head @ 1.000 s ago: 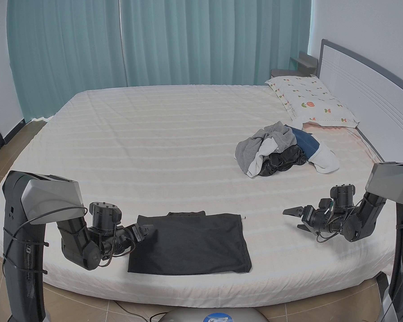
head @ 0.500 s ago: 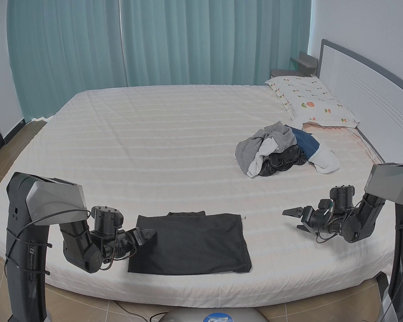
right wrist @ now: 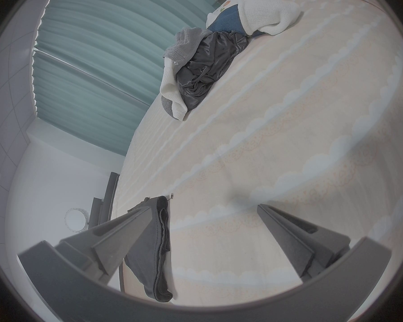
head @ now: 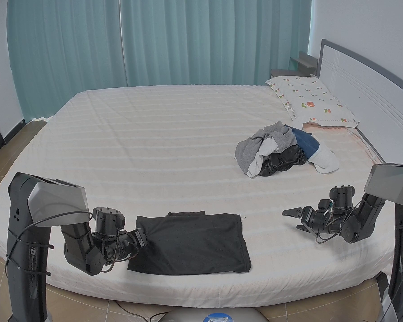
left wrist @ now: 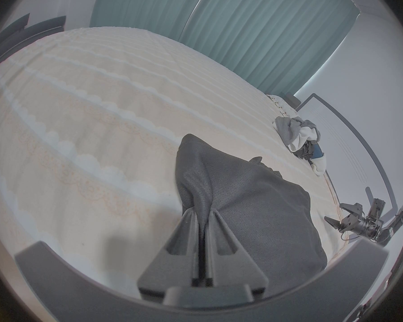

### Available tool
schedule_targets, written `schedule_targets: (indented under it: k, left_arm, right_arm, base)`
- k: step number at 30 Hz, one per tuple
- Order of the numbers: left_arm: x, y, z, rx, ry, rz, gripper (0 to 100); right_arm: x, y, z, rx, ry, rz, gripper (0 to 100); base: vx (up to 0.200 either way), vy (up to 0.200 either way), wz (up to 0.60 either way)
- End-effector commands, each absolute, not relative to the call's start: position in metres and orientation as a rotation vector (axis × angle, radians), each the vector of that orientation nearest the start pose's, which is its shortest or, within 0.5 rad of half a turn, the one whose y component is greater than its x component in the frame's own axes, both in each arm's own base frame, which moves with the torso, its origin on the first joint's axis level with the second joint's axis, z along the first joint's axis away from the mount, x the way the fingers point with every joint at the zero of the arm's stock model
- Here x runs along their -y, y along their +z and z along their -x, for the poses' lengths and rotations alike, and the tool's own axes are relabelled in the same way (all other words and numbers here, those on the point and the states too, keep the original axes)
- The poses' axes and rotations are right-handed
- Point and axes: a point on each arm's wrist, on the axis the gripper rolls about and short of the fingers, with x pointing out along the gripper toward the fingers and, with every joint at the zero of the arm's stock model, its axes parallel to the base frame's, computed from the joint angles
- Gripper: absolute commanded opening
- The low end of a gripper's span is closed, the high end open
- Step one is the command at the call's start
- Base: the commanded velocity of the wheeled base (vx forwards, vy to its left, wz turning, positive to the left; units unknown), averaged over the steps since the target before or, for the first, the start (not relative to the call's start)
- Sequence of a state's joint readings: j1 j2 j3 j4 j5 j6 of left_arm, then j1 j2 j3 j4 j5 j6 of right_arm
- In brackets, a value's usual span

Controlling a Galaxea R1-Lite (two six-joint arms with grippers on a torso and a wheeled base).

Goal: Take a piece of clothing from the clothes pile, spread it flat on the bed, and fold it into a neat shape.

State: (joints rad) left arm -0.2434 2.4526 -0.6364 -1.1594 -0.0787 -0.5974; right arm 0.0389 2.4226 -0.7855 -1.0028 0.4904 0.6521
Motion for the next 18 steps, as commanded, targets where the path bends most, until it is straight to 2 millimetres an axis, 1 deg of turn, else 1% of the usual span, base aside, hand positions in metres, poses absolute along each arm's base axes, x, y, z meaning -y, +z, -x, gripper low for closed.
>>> schedule_targets:
  k: [1, 6, 9, 13, 18]
  left_arm:
    - [0.082, -0.059, -0.332, -0.73, -0.099, 0.519, 0]
    - [0.081, -0.058, -0.329, -0.732, -0.089, 0.512, 0]
    - [0.081, -0.049, -0.331, -0.703, -0.08, 0.526, 0]
    - [0.084, -0.049, -0.33, -0.711, -0.081, 0.526, 0]
    - [0.083, -0.049, -0.33, -0.707, -0.059, 0.518, 0]
  right_arm:
    - [-0.025, -0.042, -0.369, -0.778, 0.292, -0.759, 100]
    - [-0.025, -0.042, -0.368, -0.779, 0.29, -0.757, 100]
    - [-0.025, -0.042, -0.369, -0.778, 0.292, -0.759, 100]
    - [-0.025, -0.042, -0.369, -0.778, 0.292, -0.759, 100]
    - [-0.025, -0.042, -0.369, -0.777, 0.289, -0.758, 100]
  base:
    - [0.0, 0.0, 0.0]
    - [0.0, 0.0, 0.0]
    - [0.0, 0.0, 0.0]
    - [0.0, 0.0, 0.0]
    - [0.0, 0.0, 0.0]
